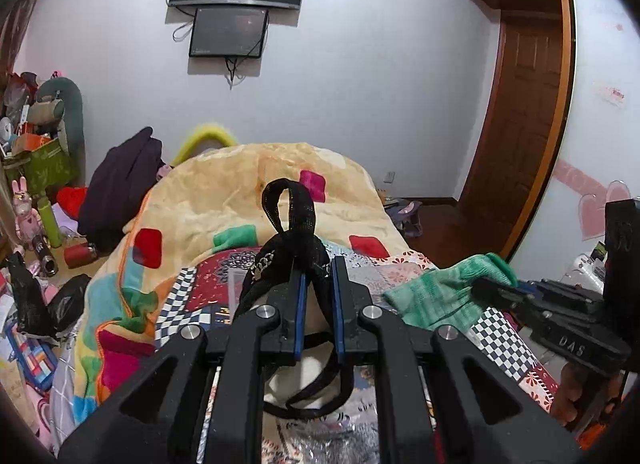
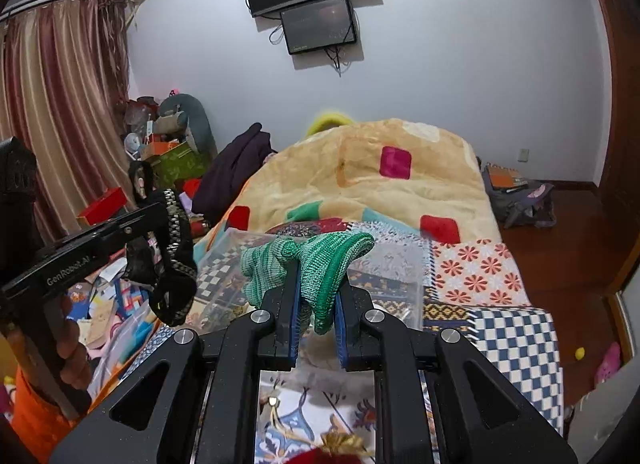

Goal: Organize soft objects
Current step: 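Lower the glove and tote bag into the clear box while both tools open, then grasp the red velvet pouch with the right tool while the left tool grasps the silver glittery cloth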

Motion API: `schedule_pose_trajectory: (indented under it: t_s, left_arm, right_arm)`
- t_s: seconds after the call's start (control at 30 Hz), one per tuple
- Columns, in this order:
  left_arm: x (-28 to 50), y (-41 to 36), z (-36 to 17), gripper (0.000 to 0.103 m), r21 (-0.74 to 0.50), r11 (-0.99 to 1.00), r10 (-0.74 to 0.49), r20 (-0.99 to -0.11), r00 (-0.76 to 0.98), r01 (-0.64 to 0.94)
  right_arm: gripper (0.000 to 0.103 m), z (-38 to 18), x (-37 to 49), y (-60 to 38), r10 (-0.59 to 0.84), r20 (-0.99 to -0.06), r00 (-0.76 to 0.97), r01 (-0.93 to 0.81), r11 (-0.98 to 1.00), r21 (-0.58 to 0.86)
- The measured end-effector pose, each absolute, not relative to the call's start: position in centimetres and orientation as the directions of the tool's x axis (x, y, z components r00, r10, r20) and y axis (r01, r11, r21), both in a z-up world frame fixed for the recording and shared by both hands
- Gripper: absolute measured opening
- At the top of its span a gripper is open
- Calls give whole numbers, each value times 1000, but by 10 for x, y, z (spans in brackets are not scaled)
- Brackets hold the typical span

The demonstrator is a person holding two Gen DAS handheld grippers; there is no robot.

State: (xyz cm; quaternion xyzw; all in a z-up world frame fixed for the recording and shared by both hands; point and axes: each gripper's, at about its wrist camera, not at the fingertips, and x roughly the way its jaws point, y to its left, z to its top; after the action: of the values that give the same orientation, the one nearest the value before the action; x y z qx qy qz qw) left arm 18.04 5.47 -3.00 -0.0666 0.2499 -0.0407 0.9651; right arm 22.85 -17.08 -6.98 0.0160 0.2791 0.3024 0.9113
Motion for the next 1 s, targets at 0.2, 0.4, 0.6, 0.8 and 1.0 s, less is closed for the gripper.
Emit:
schedule_pose_trajectory:
  t_s: [0.2,0.4,0.6,0.8,1.0]
  left_arm:
    - [206,48,-50,11,-153,987,-120,-514,850,47]
    - [224,36,-76,22,-137,990,-117,-605,788,42]
    - [213,32,-76,48,-147,988,-133,-614,778,53]
    - [191,37,-60,57,-168,984,-142,-585,799,52]
    - [162,38,-54,68,-160,985,-140,-573,807,57]
  right_arm:
    - [13,-93,241,-152,538,-561,629,-544,820,177]
    - [26,-113,251,-144,499,-645,578,-540,827,156]
    - [56,-105,242,-147,461,-640,615,-530,842,97]
    - [70,-87,233,-159,476,-608,635,-533,840,101]
    - [72,-82,217,-177,485,-610,627,-541,834,108]
